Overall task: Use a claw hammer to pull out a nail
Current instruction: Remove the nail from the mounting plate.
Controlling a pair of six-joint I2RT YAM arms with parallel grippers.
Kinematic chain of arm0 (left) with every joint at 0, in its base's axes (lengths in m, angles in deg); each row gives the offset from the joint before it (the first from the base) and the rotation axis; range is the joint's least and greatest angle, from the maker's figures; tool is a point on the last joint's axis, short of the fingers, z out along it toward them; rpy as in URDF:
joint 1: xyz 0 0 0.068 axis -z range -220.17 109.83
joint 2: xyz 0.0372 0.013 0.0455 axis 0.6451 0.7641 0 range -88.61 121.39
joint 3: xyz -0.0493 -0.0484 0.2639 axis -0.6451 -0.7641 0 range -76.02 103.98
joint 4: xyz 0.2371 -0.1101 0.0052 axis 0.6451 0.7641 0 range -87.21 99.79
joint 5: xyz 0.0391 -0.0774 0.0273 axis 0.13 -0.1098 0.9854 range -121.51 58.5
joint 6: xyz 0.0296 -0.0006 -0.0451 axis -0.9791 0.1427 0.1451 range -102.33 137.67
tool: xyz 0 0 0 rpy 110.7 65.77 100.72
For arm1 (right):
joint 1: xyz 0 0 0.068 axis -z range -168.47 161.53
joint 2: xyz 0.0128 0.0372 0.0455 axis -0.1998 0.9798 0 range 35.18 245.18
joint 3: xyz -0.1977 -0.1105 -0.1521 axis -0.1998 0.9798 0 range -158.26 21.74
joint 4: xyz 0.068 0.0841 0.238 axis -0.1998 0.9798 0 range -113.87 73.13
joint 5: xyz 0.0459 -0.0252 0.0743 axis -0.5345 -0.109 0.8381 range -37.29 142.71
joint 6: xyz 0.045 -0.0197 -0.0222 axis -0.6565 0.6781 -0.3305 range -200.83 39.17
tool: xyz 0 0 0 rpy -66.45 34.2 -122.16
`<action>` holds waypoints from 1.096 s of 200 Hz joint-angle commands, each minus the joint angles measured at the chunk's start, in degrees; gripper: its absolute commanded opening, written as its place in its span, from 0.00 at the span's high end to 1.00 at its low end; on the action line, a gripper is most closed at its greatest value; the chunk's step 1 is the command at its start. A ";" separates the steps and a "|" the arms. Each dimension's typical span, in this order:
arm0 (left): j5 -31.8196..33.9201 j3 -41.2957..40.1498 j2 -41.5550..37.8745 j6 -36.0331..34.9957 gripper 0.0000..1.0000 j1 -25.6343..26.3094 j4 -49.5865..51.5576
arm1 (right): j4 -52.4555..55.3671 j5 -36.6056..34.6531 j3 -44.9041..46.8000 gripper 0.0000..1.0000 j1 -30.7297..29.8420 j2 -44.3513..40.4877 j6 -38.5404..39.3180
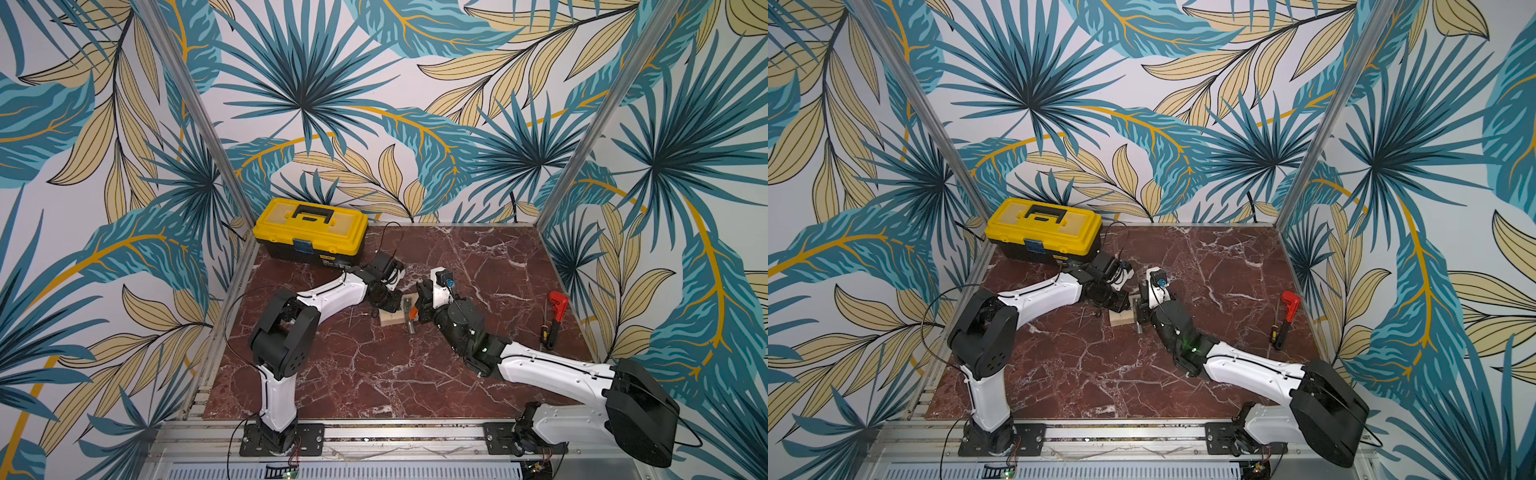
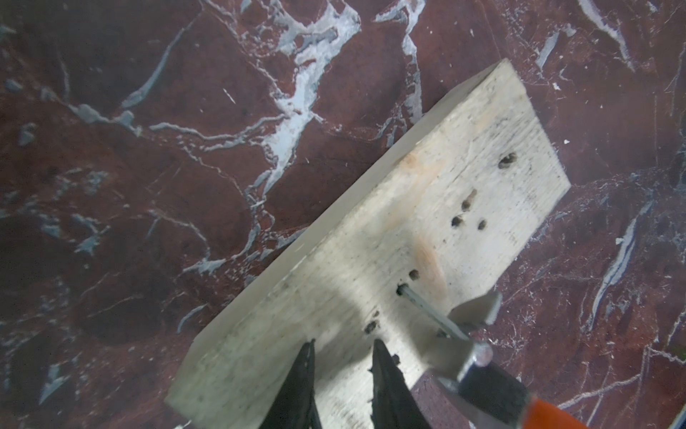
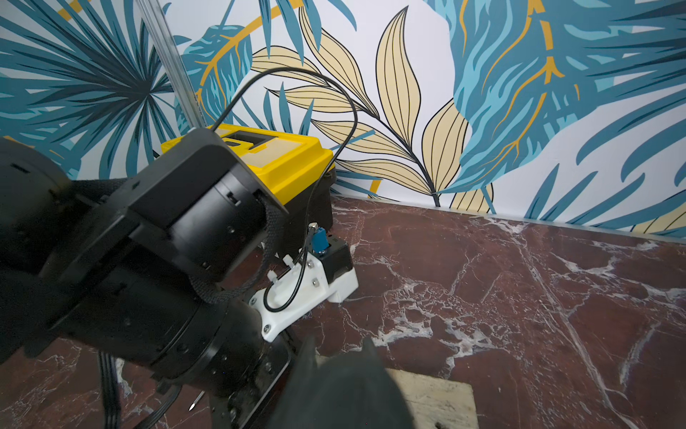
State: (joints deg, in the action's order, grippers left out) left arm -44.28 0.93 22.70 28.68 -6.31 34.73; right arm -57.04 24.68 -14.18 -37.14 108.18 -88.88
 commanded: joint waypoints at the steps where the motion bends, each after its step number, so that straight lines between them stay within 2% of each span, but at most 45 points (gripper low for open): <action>1: 2.24 -5.68 12.06 0.95 0.72 0.15 12.35 | 8.08 -1.66 4.19 1.00 -0.73 0.49 4.58; 102: 2.68 -2.81 17.60 2.44 0.73 -0.47 16.81 | 7.88 -4.22 3.19 1.00 -2.90 2.24 8.34; 219: 2.67 -1.20 20.39 2.70 0.74 -0.64 19.30 | 0.24 -6.79 7.56 1.00 -3.98 3.02 9.13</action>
State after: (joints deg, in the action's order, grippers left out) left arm -46.97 7.90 27.36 30.80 -7.40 41.66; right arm -64.64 20.11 -11.10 -40.72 109.29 -82.63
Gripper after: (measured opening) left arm 0.261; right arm 0.195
